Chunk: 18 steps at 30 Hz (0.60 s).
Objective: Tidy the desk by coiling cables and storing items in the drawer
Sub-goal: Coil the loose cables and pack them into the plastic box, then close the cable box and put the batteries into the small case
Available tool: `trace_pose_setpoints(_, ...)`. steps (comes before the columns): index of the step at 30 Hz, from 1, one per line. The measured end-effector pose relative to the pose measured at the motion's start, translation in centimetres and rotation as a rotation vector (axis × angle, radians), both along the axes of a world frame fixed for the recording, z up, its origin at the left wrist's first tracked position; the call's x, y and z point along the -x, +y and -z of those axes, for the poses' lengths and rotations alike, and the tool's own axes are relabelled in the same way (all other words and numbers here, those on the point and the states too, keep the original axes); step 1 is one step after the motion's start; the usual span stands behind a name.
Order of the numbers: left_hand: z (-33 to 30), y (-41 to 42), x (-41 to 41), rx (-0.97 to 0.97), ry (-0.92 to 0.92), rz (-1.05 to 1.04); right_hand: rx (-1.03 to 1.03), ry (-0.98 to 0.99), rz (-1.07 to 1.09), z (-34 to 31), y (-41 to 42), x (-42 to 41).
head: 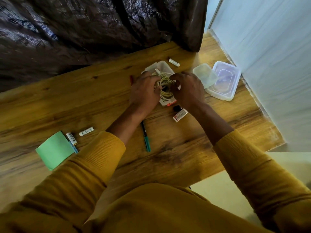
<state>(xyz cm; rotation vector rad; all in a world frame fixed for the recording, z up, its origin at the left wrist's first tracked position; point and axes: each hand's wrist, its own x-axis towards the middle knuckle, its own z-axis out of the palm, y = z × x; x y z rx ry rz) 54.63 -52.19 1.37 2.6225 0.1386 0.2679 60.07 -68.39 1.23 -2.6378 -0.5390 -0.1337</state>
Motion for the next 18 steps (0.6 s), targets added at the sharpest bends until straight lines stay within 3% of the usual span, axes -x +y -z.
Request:
trace_pose_setpoints(10,-0.9,-0.3,1.1,0.191,-0.067,-0.043,-0.179,-0.036,0.055,-0.8,-1.3,0.6)
trace_pose_setpoints(18,-1.6,-2.2,2.1,0.335,-0.042,0.069,-0.222,0.003,0.246,-0.2,-5.0,1.6)
